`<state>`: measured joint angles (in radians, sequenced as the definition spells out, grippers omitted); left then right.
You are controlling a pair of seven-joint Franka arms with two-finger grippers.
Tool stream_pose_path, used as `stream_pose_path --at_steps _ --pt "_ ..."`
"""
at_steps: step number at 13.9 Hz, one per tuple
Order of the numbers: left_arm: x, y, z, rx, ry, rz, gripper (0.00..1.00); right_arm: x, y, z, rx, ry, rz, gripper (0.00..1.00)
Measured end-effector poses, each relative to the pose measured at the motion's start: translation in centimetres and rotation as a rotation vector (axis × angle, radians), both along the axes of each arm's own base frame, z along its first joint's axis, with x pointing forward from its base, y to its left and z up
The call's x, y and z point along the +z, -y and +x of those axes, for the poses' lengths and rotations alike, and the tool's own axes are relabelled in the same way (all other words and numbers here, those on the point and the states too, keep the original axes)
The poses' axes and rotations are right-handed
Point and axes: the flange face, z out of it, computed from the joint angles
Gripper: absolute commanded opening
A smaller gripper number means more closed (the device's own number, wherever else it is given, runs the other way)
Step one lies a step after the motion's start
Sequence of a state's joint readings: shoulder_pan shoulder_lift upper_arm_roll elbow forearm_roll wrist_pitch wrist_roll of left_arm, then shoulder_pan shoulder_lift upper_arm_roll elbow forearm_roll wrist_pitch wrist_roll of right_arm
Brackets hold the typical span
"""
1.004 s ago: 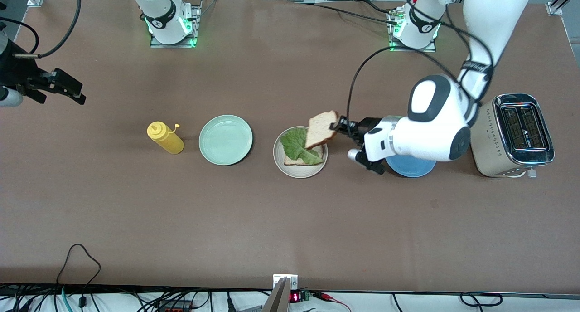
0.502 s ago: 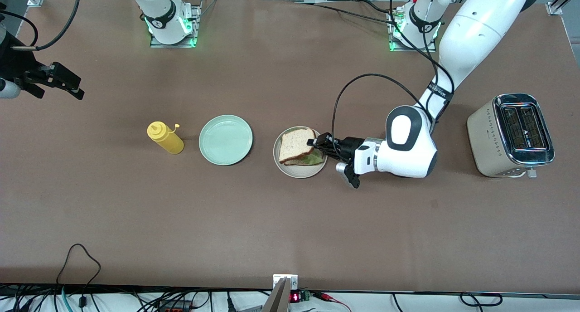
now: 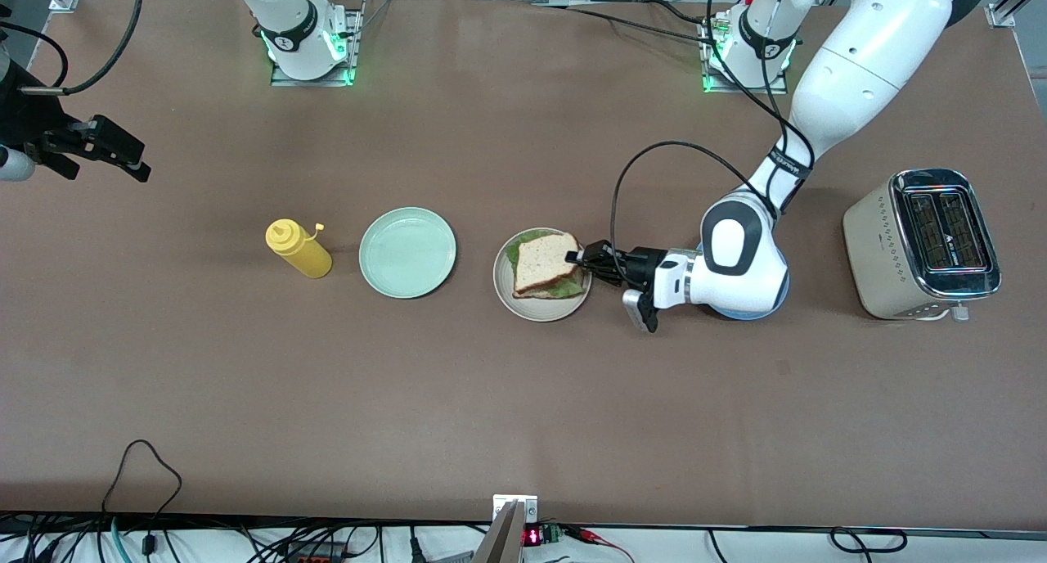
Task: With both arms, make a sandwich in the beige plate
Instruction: 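Carry the second toast slice and lower it onto the lettuce, then open the left gripper and withdraw it from the sandwich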
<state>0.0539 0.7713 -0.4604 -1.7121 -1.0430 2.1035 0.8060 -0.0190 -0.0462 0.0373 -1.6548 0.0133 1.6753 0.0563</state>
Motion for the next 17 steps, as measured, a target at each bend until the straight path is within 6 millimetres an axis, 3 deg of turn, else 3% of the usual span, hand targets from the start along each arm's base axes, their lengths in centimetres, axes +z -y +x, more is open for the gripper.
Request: stream_pose_path --at_steps 1,2,7,13,15,17 --pt "-0.6 -0.5 0.0 0.002 0.001 -0.003 0.21 0.0 0.0 0.0 0.000 0.001 0.000 1.00" --pt "-1.5 -0.9 0.0 0.003 -0.001 -0.007 0.98 0.0 -0.1 0.0 0.002 0.001 -0.001 1.00" --pt "-2.0 -2.0 0.3 0.009 0.014 0.004 1.00 0.0 -0.2 0.0 0.014 0.002 -0.023 1.00" --pt "-2.1 -3.3 0.8 -0.101 0.098 0.104 1.00 0.1 -0.6 0.0 0.036 0.005 -0.056 1.00" --pt "-1.5 -3.7 1.2 -0.124 0.124 0.133 1.00 0.1 -0.6 0.0 0.035 0.005 -0.055 1.00" --pt "0.4 -4.3 1.8 -0.150 0.145 0.211 1.00 0.2 -0.7 0.0 0.034 0.006 -0.043 1.00"
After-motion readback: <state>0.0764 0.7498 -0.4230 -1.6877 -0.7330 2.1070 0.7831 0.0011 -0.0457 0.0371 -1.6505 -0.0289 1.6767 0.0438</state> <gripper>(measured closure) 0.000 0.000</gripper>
